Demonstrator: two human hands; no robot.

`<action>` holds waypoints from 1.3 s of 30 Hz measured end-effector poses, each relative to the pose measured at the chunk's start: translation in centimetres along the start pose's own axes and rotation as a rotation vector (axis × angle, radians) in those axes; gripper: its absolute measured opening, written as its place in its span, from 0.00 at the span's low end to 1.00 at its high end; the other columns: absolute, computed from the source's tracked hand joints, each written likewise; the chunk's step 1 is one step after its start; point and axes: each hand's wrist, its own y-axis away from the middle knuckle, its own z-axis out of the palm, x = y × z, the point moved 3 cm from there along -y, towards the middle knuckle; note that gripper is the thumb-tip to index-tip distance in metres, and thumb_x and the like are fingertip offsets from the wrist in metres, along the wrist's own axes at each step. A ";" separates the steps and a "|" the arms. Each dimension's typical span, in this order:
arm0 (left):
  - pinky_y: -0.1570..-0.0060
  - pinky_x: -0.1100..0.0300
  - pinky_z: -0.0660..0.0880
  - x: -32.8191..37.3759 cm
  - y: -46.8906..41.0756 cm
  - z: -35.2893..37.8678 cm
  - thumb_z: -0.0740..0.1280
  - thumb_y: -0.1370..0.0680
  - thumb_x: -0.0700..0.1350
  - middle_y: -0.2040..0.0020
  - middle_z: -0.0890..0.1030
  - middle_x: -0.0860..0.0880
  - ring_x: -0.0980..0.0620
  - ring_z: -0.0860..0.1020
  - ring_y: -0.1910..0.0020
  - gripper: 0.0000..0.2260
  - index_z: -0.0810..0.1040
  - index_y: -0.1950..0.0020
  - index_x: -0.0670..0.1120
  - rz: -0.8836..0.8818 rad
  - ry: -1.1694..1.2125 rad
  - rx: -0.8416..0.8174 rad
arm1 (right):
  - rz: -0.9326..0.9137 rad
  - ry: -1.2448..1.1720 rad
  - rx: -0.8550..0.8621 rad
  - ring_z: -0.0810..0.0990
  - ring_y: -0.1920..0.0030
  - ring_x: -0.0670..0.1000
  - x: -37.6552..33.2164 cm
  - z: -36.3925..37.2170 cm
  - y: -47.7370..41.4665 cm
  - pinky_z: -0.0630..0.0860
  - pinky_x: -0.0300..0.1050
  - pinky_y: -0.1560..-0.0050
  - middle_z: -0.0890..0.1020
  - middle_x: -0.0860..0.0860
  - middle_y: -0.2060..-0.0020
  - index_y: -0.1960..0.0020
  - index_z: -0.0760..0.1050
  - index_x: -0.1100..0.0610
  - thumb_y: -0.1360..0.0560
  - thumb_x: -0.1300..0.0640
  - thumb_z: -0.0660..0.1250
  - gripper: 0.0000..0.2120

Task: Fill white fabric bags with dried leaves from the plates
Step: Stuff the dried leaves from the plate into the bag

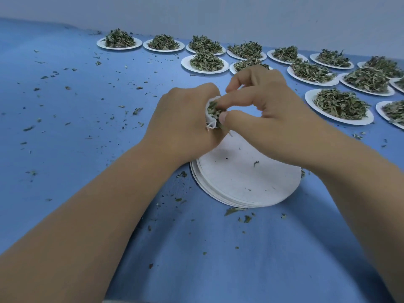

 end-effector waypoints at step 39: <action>0.57 0.69 0.74 0.4 0.4 -0.6 0.76 0.28 0.50 0.54 0.80 0.59 0.61 0.79 0.54 0.16 0.76 0.44 0.49 -0.168 0.383 -0.016 | 0.083 -0.139 0.065 0.84 0.62 0.50 1.4 -0.7 -1.4 0.76 0.39 0.64 0.88 0.44 0.57 0.51 0.87 0.48 0.24 0.61 0.70 0.11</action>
